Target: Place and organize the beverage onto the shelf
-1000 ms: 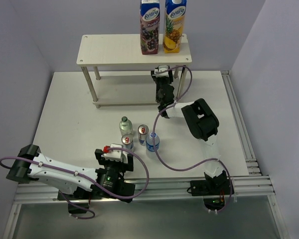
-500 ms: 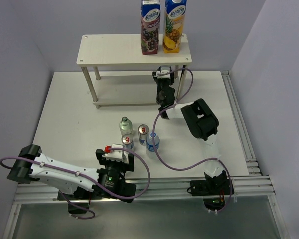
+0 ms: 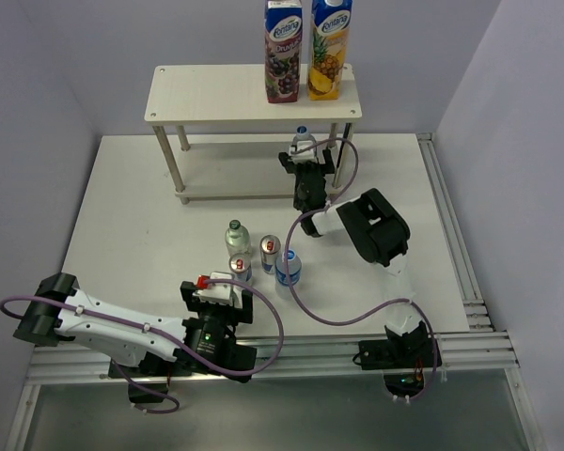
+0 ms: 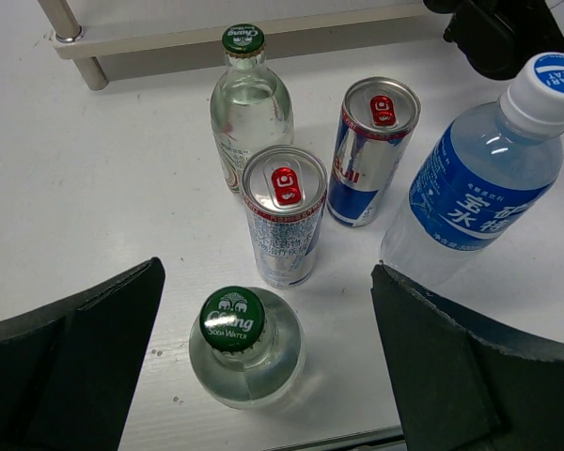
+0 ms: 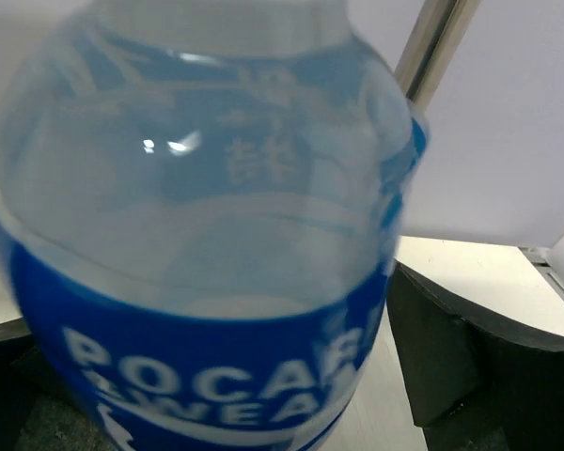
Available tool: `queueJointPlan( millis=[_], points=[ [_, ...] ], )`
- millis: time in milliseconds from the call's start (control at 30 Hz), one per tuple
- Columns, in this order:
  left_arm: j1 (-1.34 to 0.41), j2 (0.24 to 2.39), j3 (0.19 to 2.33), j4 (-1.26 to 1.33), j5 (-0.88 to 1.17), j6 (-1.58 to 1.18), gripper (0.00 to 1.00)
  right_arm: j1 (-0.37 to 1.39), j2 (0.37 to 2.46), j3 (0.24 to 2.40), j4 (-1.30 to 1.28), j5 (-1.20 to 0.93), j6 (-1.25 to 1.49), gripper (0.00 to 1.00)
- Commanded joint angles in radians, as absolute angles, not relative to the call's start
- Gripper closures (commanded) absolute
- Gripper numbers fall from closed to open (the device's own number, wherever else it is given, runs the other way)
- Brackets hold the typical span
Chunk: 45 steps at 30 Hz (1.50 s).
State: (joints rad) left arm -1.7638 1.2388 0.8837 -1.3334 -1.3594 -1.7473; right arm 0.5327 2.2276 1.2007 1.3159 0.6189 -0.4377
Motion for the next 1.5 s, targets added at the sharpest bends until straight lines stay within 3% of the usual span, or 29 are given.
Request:
queueJointPlan(
  millis=[0,1067,1467],
  points=[
    [-1.761,1.241,0.917,-1.37,-1.387,-1.74,0.01,0.543,2.2,1.183,1.764,0.66,-0.449,0.0],
    [-1.761,1.244,0.919,-1.371,-1.388,-1.741,0.01,0.679,1.864,0.873,1.766,0.744,-0.471,0.0],
    [-1.759,1.246,0.917,-1.37,-1.387,-1.743,0.01,0.86,1.56,0.72,1.766,0.838,-0.675,0.0]
  ],
)
